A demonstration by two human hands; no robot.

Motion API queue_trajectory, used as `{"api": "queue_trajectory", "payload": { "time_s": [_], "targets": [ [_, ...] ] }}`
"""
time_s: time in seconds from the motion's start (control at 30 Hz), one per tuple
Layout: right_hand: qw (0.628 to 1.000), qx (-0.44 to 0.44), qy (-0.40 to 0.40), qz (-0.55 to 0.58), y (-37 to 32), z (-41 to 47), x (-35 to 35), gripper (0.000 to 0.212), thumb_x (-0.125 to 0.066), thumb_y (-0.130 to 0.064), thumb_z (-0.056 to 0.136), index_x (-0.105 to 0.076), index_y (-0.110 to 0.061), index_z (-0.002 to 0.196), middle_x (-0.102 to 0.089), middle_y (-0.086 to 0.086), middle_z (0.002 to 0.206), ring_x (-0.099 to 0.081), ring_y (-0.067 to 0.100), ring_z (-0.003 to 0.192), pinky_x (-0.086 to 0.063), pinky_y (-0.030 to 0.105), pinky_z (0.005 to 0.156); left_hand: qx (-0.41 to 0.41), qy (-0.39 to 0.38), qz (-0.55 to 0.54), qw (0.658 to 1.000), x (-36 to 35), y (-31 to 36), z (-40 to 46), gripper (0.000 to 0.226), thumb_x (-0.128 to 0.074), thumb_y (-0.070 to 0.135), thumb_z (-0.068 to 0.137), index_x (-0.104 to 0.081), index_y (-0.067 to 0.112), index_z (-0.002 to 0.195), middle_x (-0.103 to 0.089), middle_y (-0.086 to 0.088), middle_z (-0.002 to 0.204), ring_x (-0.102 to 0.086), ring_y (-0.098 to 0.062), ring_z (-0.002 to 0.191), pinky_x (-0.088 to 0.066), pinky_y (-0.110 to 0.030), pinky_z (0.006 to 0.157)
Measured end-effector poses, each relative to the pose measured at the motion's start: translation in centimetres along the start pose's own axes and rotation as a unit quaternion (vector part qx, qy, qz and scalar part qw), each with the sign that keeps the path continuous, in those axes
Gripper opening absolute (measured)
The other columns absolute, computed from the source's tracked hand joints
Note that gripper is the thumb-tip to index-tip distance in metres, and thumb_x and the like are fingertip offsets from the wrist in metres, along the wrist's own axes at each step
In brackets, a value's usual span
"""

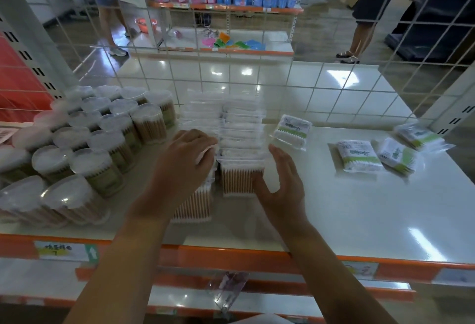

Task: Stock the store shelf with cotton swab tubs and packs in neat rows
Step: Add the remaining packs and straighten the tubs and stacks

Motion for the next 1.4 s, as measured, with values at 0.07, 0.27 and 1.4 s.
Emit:
{"api": "queue_trajectory", "payload": {
  "time_s": [0.07, 0.27, 1.4],
  "targets": [
    [1.000, 0.013, -0.007, -0.016, -0.3, 0.1, 0.5, 0.047, -0.051, -0.033, 0.087, -0.045, -0.012, 0.129, -0.054, 0.006, 0.124, -0.040, 0.003, 0.118, -0.026, 0.006, 0.103, -0.016, 0.002, 0.007, 1.000, 0.0, 1.4, 0.4, 0.041, -0.040, 0.028, 0.085, -0.070, 0.005, 0.100, -0.069, -0.008, 0.095, -0.063, -0.024, 0.088, -0.046, -0.029, 0.076],
    [0.998, 0.009, -0.009, -0.058, 1.1, 0.6, 3.5, 0.049, -0.048, -0.031, 0.086, -0.054, -0.004, 0.125, -0.056, 0.015, 0.127, -0.048, 0.019, 0.119, -0.029, 0.029, 0.103, -0.067, -0.042, 0.003, 0.997, -3.4, 6.5, 1.3, 0.036, -0.043, 0.024, 0.085, -0.070, 0.005, 0.099, -0.069, -0.008, 0.092, -0.063, -0.025, 0.087, -0.051, -0.037, 0.076],
    [0.916, -0.163, -0.230, -0.285, 19.2, 7.3, 12.2, 0.049, -0.034, -0.026, 0.099, -0.023, -0.015, 0.145, -0.019, 0.015, 0.153, 0.008, 0.034, 0.143, 0.007, 0.042, 0.113, 0.133, -0.022, -0.203, 0.970, -18.2, 15.6, 5.4, 0.015, -0.061, 0.006, 0.084, -0.072, 0.011, 0.094, -0.068, 0.001, 0.093, -0.057, -0.005, 0.085, -0.037, -0.006, 0.070]
  ]
}}
Point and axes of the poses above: each hand's wrist, its own z-axis towards the middle knuckle, its own x-axis out of the back of the hand, y = z × x, the point moved 9 cm from there along z, towards the middle knuckle
